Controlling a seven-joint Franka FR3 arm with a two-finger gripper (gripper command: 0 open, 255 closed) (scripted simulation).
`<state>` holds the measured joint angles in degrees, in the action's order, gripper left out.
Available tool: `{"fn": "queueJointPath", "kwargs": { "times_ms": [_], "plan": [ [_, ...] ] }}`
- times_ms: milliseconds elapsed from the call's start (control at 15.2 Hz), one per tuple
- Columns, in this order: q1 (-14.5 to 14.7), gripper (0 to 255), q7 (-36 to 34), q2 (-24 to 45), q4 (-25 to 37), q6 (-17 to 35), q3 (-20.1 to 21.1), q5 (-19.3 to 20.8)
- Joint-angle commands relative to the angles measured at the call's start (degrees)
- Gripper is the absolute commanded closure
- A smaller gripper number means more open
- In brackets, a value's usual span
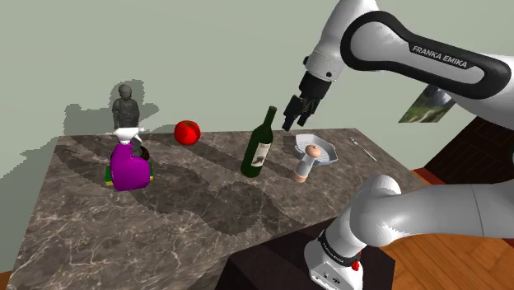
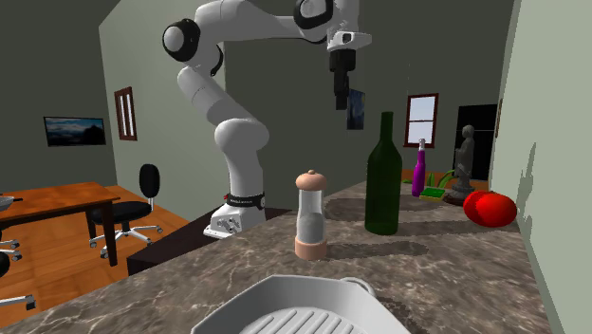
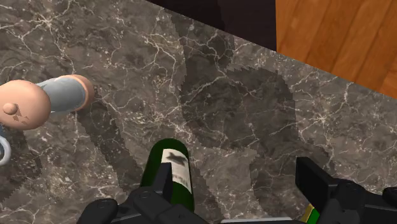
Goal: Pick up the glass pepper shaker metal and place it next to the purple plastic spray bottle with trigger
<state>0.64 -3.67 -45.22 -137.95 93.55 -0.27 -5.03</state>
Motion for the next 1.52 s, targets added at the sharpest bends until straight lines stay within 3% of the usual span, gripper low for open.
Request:
{"fn": "queueJointPath", "kwargs": {
  "times_ms": [0, 726, 1452],
  "plan": [
    [0.00, 0, 0.00, 0.00, 0.00, 0.00, 0.00, 0.00],
    [-5.58, 0, 16.17, 2.27, -5.85, 5.66, -16.49, 6.54],
    [-7.69, 0, 33.92, 16.25, -2.85, 13.04, -34.49, 9.30]
  ]
}}
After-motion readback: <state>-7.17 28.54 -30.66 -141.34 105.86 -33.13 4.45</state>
